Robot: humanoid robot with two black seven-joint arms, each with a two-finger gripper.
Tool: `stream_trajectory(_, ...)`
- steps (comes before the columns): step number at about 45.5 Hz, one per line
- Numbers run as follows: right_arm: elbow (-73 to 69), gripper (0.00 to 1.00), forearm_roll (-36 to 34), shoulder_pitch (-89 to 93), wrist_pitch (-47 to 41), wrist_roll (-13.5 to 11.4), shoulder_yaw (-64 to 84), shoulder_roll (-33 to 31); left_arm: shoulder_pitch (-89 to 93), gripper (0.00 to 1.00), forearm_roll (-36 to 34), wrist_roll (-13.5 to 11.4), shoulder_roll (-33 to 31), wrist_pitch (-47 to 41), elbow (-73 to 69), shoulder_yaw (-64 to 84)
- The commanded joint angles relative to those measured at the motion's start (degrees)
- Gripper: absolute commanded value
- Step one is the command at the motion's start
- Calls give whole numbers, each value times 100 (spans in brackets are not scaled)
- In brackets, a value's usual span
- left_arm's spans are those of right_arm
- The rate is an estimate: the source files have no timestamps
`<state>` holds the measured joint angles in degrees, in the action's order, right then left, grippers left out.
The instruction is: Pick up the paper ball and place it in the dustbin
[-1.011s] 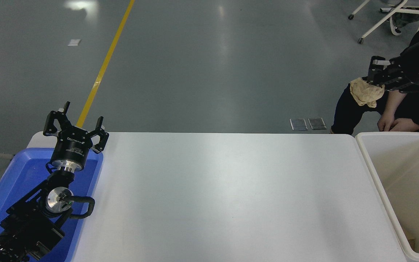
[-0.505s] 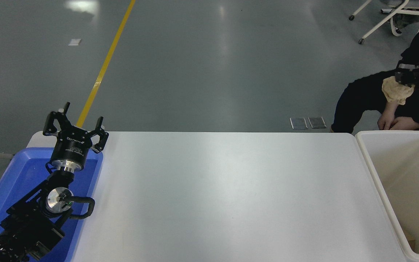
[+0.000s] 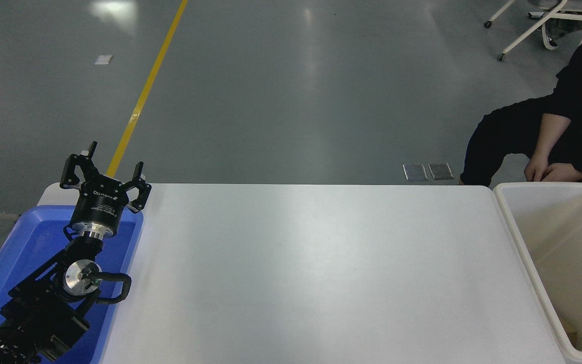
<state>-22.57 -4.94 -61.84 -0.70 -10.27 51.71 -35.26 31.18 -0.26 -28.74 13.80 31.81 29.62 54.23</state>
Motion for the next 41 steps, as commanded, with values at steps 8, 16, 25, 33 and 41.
stream_trajectory(8, 1588, 0, -183, 1938, 518, 7, -1418, 862, 2, 98, 0, 0, 0, 1, 0, 0)
stream_trajectory(16, 1686, 0, -183, 2053, 527, 7, -1594, 994, 2, 98, 0, -9, 0, 1, 0, 9)
stream_trajectory(25, 1686, 5, -183, 2124, 544, 7, -1594, 994, 2, 98, 0, 0, 0, 1, 0, 9)
stream_trajectory(33, 1694, 88, -183, 2246, 579, 7, -1585, 1038, 2, 98, 0, 0, 0, 1, 0, 9)
stream_trajectory(41, 1659, 100, -183, 2238, 624, 7, -1585, 1056, 2, 98, 0, 0, -9, 1, 0, 9)
